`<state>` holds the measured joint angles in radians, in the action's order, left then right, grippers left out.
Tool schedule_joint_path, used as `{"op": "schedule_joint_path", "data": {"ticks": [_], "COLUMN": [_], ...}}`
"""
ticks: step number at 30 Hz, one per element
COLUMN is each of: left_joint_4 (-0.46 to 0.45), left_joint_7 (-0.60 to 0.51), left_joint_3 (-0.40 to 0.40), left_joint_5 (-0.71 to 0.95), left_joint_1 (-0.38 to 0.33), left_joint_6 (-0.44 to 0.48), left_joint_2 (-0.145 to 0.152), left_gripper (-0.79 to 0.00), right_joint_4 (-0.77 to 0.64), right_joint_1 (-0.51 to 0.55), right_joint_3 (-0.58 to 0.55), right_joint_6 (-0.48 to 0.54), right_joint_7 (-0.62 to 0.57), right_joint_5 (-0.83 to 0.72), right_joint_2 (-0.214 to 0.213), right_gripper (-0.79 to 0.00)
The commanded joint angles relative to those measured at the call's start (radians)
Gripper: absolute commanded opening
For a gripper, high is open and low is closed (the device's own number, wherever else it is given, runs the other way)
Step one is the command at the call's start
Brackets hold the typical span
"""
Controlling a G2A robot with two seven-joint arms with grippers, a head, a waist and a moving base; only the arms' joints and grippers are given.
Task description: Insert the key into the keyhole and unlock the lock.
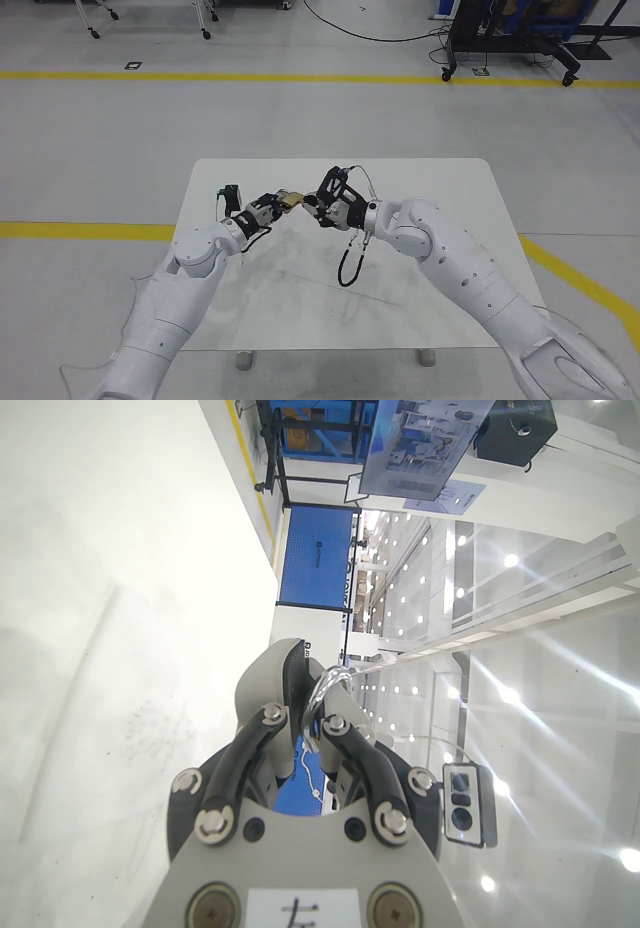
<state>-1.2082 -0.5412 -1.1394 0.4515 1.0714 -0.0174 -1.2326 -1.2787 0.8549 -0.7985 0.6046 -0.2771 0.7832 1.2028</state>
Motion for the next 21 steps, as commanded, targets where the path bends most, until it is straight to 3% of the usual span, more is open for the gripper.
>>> {"op": "schedule_joint_path", "data": {"ticks": [1, 9, 10, 11, 12, 13, 14, 21], "left_joint_4": [-0.006, -0.012, -0.008, -0.005, 0.0, 0.004, 0.007, 0.01], "left_joint_7": [0.01, 0.006, -0.003, -0.012, -0.019, -0.026, -0.03, -0.036], "left_joint_3": [-0.002, -0.01, -0.014, -0.017, -0.021, -0.025, -0.027, 0.009], "left_joint_5": [-0.01, 0.001, 0.021, 0.038, 0.055, 0.069, 0.075, 0.028], "left_joint_1": [0.005, 0.015, 0.014, 0.011, 0.009, 0.007, 0.004, -0.006], "left_joint_6": [0.007, 0.006, -0.006, -0.015, -0.024, -0.031, -0.035, -0.044], "left_joint_2": [0.0, -0.002, -0.003, -0.004, -0.004, -0.005, -0.005, -0.011], "left_gripper": [-0.785, -0.785, -0.785, -0.785, -0.785, -0.785, -0.785, -0.785], "right_joint_4": [0.042, 0.096, 0.094, 0.094, 0.091, 0.089, 0.086, 0.013], "right_joint_1": [-0.005, -0.029, -0.032, -0.033, -0.036, -0.037, -0.039, 0.028], "right_joint_3": [-0.009, -0.004, -0.002, 0.0, 0.0, -0.003, -0.009, -0.183], "right_joint_6": [0.051, 0.113, 0.119, 0.127, 0.135, 0.14, 0.14, 0.125], "right_joint_7": [0.0, -0.005, -0.007, -0.007, -0.004, 0.003, 0.008, 0.089], "right_joint_5": [-0.079, -0.106, -0.094, -0.088, -0.082, -0.073, -0.06, 0.044], "right_joint_2": [0.002, 0.014, 0.015, 0.016, 0.017, 0.017, 0.015, -0.037], "right_gripper": [-0.785, -0.785, -0.757, -0.483, -0.397, -0.179, -0.025, 0.0]}}
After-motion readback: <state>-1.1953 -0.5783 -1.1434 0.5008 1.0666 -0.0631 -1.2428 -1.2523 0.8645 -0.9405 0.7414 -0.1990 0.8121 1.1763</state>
